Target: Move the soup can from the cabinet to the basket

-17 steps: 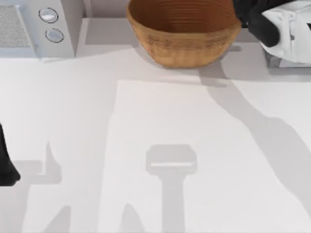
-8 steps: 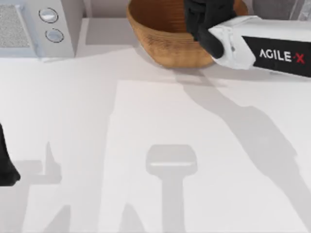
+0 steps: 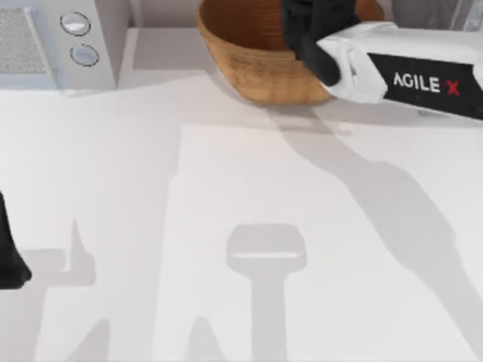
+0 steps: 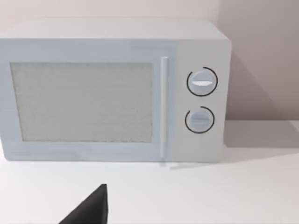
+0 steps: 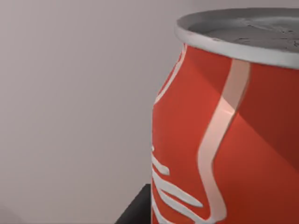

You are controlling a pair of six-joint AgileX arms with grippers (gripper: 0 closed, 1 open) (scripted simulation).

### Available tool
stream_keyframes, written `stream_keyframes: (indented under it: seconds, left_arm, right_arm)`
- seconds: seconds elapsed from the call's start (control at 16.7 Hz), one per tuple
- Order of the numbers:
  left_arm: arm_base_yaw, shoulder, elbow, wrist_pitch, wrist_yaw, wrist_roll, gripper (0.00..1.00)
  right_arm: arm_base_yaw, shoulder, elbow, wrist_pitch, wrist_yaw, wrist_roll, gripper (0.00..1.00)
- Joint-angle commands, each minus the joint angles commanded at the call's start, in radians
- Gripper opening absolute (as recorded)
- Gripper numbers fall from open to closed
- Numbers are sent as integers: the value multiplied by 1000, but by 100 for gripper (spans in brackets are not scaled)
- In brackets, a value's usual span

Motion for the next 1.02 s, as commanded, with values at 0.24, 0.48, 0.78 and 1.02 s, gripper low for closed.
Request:
stream_keyframes:
  seconds: [0.24, 0.48, 0.78, 1.02]
  left_arm:
    - [0, 0, 0, 0, 0, 0, 100]
    - [0, 0, 0, 0, 0, 0, 100]
    - [0, 0, 0, 0, 0, 0, 100]
    - [0, 0, 0, 0, 0, 0, 100]
  right_arm:
    - [-9, 33, 45, -8, -8, -2, 0]
    - [-9, 33, 45, -8, -8, -2, 15]
    - [-9, 33, 45, -8, -8, -2, 53]
    - [-9, 33, 45, -8, -8, -2, 83]
